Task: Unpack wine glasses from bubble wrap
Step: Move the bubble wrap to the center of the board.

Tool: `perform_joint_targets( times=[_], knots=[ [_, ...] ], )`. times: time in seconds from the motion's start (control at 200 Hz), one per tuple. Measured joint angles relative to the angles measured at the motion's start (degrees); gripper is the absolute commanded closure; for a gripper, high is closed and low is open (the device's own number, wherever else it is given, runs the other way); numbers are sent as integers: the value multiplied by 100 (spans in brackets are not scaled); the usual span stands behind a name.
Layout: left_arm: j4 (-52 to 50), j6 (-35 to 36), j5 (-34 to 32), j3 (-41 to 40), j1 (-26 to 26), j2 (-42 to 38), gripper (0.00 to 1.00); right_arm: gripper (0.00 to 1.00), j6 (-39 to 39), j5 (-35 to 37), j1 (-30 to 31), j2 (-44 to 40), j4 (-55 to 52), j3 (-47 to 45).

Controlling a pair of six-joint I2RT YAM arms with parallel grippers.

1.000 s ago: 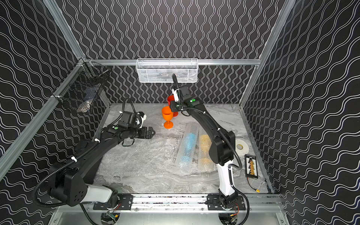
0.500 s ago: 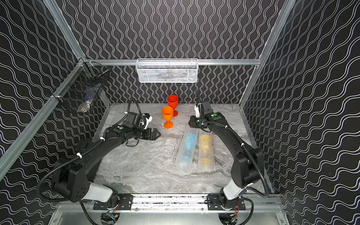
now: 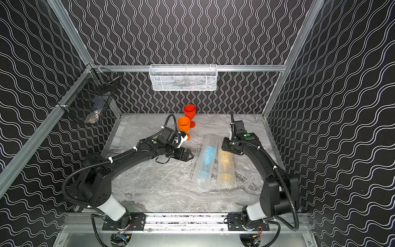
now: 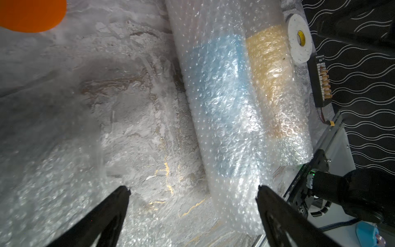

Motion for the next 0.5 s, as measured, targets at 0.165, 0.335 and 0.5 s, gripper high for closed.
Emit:
perform_joint_targets(
  times=[0.165, 0.335, 0.5],
  knots=[
    [61, 0, 94, 350, -151, 330, 3, 49, -50, 76, -120, 533, -323, 332],
    [37, 26, 98, 533, -195, 452, 3, 47, -118, 74, -125, 970, -575, 586],
    [-22, 87, 92, 535, -197, 522, 2, 48, -164, 101, -66, 1272, -769, 634]
  ],
)
